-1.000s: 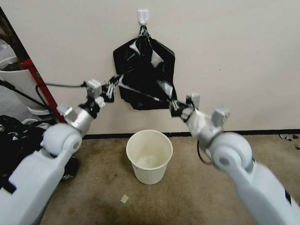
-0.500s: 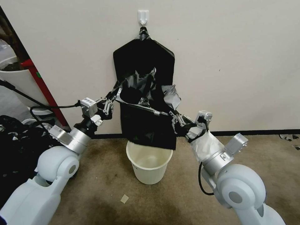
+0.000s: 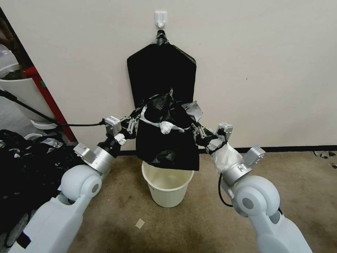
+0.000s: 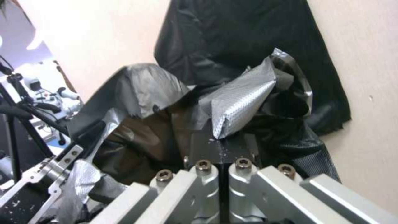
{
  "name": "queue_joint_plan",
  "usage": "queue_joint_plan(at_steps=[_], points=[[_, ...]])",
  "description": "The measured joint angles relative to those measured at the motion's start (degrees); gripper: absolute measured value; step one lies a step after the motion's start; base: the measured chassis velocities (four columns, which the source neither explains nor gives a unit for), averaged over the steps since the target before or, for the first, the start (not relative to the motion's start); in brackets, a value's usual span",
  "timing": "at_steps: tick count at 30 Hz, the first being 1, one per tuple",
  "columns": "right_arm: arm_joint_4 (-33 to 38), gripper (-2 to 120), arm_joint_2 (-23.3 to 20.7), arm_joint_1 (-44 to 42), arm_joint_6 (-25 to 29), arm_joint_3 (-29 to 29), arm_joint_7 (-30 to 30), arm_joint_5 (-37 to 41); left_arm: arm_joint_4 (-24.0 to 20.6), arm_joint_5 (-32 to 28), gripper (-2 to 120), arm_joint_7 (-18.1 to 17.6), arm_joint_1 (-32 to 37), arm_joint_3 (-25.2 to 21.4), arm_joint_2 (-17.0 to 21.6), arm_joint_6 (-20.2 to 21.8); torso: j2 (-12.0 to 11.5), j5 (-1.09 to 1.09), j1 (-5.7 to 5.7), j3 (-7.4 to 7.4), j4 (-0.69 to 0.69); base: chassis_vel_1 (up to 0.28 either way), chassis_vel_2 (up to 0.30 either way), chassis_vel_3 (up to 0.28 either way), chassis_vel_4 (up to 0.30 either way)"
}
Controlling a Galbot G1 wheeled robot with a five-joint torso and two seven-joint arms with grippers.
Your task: Place a trash bag onto the trash bin.
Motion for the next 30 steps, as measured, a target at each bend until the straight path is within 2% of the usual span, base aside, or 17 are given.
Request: queue_joint_plan(at_steps=[6,9,10,12,18,25,29,30], points=[[-2.62,0,-0.25,-1.96,3.39,-1.03,-0.03,-1.16,2.97,4.27,0,0.99,1.35,1.28,-2.85,-2.02,0.0,-0.01,0.0,0.0,0.0,0.0,0.0,0.0,0.0],[-7.52,0,-0.25,-3.76,9.72,-3.44,-0.87,-2.33,6.54,6.44,0,3.04,2.83,1.85,-6.3,-4.35,0.0,-0.01,0.0,0.0,0.0,0.0,0.0,0.0,0.0],[-7.52,0,-0.25,-3.76,9.72,-3.44,-0.87,-2.33,6.54,6.44,0,3.04,2.83,1.85,-6.3,-4.35,0.0,-0.01,0.0,0.0,0.0,0.0,0.0,0.0,0.0],[-11.21,0,0.18,-4.45,13.74,-4.98,-1.91,-3.23,9.33,7.32,0,5.42,3.2,1.82,-7.94,-6.56,0.0,0.0,0.0,0.0,0.0,0.0,0.0,0.0,0.0],[-15.84,0,1.22,-4.95,16.71,-7.3,-2.49,-5.33,13.64,10.45,0,8.48,3.88,1.66,-9.48,-8.83,0.0,-0.01,0.0,0.0,0.0,0.0,0.0,0.0,0.0],[-17.54,0,1.63,-4.11,16.49,-8.9,-0.17,-8.11,17.33,15.02,0,6.25,5.32,2.31,-10.27,-8.15,0.0,-0.01,0.0,0.0,0.0,0.0,0.0,0.0,0.0],[-18.24,0,1.45,-3.52,15.03,-9.95,3.84,-9.98,18.24,17.4,0,2.1,6.75,3.42,-11.29,-6.04,0.0,0.0,0.0,0.0,0.0,0.0,0.0,0.0,0.0],[-18.21,0,0.91,-3.45,13.81,-10.85,7.9,-10.4,17.66,18.13,0,0.07,7.43,4.05,-11.46,-4.68,0.0,-0.01,0.0,0.0,0.01,0.0,0.0,0.0,0.0]])
